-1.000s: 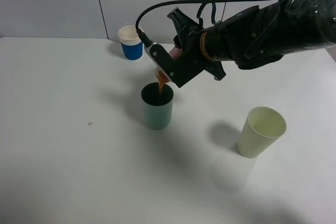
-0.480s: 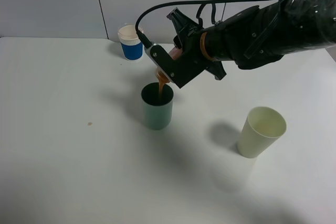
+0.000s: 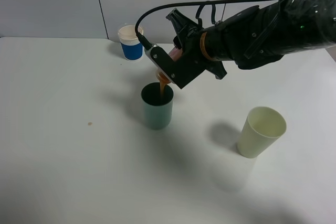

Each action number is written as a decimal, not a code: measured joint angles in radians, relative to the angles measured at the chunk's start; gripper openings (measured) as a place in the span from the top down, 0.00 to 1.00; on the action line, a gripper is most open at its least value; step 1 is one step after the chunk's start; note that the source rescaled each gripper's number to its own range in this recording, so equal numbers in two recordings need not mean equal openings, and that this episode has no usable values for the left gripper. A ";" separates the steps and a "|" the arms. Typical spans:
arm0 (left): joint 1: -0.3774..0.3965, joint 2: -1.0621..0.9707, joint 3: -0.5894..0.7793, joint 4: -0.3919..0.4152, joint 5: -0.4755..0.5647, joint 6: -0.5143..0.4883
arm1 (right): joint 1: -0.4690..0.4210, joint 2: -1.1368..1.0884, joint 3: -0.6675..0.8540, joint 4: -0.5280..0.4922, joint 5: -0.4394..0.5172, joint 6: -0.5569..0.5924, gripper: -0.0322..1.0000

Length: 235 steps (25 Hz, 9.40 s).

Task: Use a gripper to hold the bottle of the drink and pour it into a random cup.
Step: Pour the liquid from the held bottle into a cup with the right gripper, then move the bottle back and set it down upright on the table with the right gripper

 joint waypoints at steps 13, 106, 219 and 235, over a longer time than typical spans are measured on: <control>0.000 0.000 0.000 0.000 -0.001 0.000 | 0.000 0.000 0.000 0.007 0.004 -0.008 0.96; 0.000 0.000 0.000 0.000 -0.001 0.000 | 0.031 0.012 -0.058 0.106 0.031 -0.358 0.96; 0.000 0.000 0.000 0.000 -0.001 0.000 | 0.038 0.042 -0.197 0.328 0.066 0.750 0.96; 0.000 0.000 0.000 0.000 -0.001 0.000 | -0.150 0.017 -0.197 0.597 0.058 1.242 0.96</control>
